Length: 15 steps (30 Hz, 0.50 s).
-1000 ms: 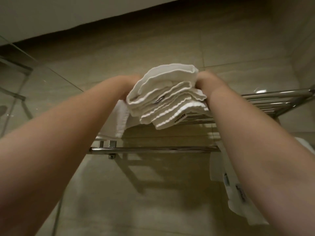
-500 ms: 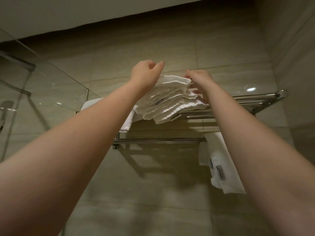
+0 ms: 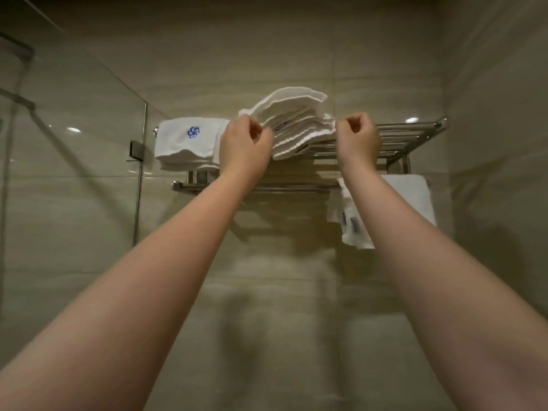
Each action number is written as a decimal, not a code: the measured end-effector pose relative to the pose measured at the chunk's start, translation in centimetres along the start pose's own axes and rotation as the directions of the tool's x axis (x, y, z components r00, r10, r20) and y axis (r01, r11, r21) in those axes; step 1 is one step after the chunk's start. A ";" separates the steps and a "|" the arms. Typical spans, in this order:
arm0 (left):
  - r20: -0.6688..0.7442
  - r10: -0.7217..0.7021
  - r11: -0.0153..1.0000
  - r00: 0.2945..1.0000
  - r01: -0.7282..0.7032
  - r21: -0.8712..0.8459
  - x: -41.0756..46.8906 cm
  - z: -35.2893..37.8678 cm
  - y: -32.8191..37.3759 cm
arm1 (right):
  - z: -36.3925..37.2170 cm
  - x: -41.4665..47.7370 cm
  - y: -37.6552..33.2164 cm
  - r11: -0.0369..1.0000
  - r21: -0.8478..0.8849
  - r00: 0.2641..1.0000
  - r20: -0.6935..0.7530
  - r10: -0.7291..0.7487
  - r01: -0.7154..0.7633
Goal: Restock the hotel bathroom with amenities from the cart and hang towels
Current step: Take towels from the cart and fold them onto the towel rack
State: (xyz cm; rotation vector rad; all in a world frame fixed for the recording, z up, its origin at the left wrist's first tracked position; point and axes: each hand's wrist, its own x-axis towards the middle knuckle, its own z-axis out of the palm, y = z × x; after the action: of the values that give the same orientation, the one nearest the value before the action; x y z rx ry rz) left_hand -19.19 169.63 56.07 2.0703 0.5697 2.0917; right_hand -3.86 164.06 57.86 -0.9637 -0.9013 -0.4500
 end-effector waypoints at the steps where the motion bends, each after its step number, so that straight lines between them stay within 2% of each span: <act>1: 0.037 -0.044 0.998 0.998 0.046 -0.032 -0.9 -0.2 -0.3 | -0.4 -0.9 0.2 1.000 -0.005 1.000 -0.006 0.019 -0.019; 3: 0.132 -0.144 0.985 0.981 0.154 -0.073 -2.6 -0.5 -1.0 | -1.3 -2.7 0.3 0.998 -0.021 0.998 0.008 0.056 -0.056; 7: 0.311 -0.303 0.941 0.901 0.334 -0.052 -6.3 -0.9 -2.2 | -3.3 -6.6 1.0 0.982 -0.087 0.977 0.123 0.176 -0.166; 15: 0.471 -0.483 0.798 0.738 0.592 -0.109 -15.8 -1.2 -1.6 | -9.1 -14.7 3.3 0.906 -0.166 0.894 0.169 0.416 -0.390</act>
State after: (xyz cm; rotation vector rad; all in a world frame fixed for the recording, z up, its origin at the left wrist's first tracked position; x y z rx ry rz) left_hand -20.04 165.22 40.80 1.8277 0.6883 1.2607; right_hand -5.83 157.29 41.78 -1.2985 -0.8294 -0.0528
